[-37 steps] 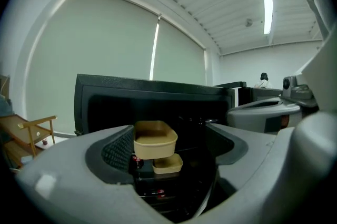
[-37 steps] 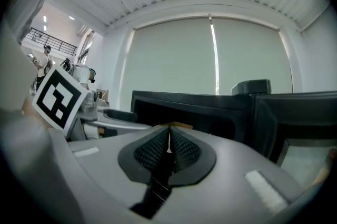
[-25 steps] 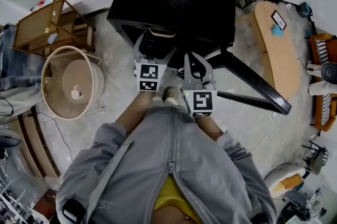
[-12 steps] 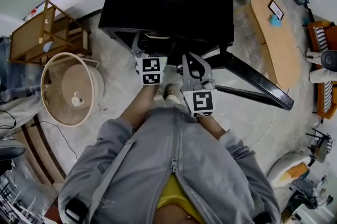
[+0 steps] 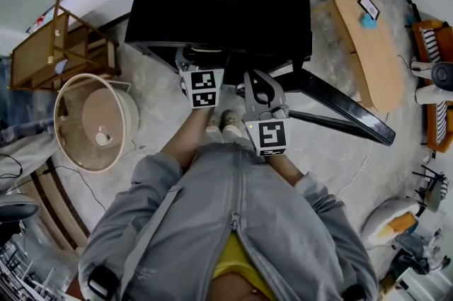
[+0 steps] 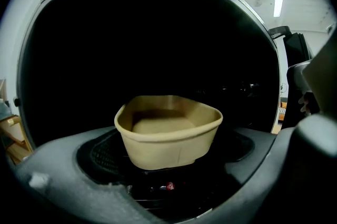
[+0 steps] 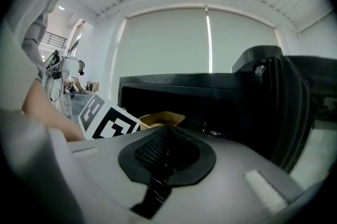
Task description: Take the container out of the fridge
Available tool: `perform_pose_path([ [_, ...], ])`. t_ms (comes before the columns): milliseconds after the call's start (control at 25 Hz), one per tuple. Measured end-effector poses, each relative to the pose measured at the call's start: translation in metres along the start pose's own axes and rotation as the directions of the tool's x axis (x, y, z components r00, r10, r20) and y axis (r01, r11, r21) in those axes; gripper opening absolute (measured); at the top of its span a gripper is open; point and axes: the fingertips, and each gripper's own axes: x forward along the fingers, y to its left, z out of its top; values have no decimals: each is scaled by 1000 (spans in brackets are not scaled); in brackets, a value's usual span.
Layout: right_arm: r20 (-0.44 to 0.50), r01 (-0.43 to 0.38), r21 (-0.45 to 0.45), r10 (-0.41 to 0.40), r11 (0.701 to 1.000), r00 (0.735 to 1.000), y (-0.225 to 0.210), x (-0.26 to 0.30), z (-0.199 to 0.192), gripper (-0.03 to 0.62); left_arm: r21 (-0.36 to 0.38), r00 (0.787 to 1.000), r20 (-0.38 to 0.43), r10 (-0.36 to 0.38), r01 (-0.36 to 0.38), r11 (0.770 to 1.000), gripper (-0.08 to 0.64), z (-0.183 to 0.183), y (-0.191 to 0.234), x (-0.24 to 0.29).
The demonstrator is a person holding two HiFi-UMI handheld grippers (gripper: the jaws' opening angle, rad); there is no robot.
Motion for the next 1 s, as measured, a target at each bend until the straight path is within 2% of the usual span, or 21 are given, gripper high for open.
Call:
perform_pose_path([
  [400,13,-24,-2,24,1000,1000,5,2,2,0,5,1000,8,-27,27,1000,505,1,-2,-20],
  [1000,43,-77,-1,77,997,996,33,5,9,0,-11,1000,-4,-1,1,1000,505,-10,4,-108],
])
